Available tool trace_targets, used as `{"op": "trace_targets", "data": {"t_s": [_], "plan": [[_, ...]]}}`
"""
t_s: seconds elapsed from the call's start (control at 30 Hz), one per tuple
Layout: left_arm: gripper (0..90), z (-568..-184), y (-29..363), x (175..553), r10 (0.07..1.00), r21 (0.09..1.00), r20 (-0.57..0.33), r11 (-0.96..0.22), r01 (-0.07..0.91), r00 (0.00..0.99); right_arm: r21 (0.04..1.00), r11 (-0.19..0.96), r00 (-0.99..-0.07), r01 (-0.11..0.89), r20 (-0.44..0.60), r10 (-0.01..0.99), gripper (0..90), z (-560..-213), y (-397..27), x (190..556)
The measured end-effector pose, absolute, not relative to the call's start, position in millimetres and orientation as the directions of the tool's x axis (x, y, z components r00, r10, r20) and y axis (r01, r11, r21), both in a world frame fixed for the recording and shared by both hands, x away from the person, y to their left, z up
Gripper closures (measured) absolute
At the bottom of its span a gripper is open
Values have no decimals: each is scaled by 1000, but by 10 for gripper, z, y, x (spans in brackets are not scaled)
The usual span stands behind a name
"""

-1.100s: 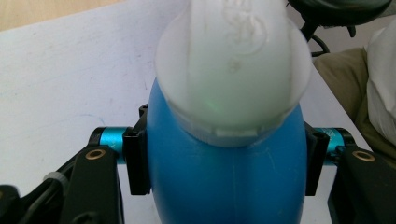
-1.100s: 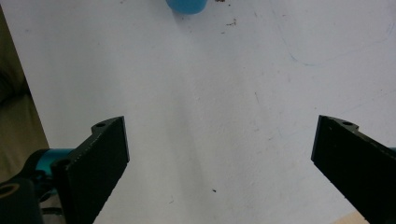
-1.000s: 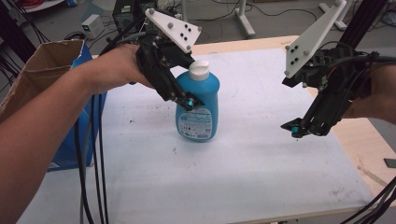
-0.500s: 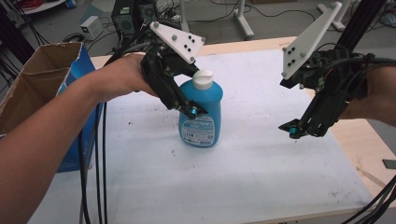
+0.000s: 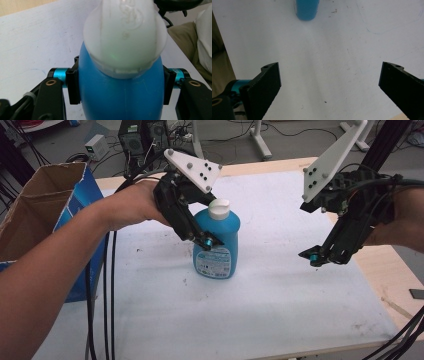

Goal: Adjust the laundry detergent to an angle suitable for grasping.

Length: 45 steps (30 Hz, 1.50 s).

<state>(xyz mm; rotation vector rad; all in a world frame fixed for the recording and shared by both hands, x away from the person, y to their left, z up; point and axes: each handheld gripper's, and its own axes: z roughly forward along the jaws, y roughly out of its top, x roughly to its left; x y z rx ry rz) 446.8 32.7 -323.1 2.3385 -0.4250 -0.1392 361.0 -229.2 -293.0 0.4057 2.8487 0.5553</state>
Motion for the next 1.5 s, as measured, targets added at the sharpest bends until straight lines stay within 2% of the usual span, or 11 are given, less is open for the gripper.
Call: {"op": "trace_targets", "data": {"t_s": [0.3,0.43,0.53,0.63,1.03,1.17,1.5], "plan": [[379,-3239,347,4479,-344,692,4,-677,-250,939,392,892,-941,224,-152,303,32,-2932,-2280,3614],[371,-3265,361,4484,-316,702,-27,-682,-207,948,392,892,-941,224,-151,303,32,-2935,-2277,3614],[295,-3286,373,4496,-283,699,-46,-694,-171,958,393,892,-941,223,-151,302,32,-2935,-2279,3614],[261,-3281,386,4507,-262,718,-71,-683,-133,962,395,891,-941,223,-152,302,32,-2934,-2281,3615],[225,-3189,456,4516,-230,756,-97,-649,-79,968,391,894,-942,220,-153,299,32,-2932,-2278,3608],[184,-3119,528,4530,-197,783,-95,-621,-49,976,394,893,-942,217,-155,297,32,-2931,-2274,3601],[184,-2905,659,4471,-161,816,-72,-577,-35,984,394,893,-940,220,-158,302,32,-2920,-2275,3584]]}}
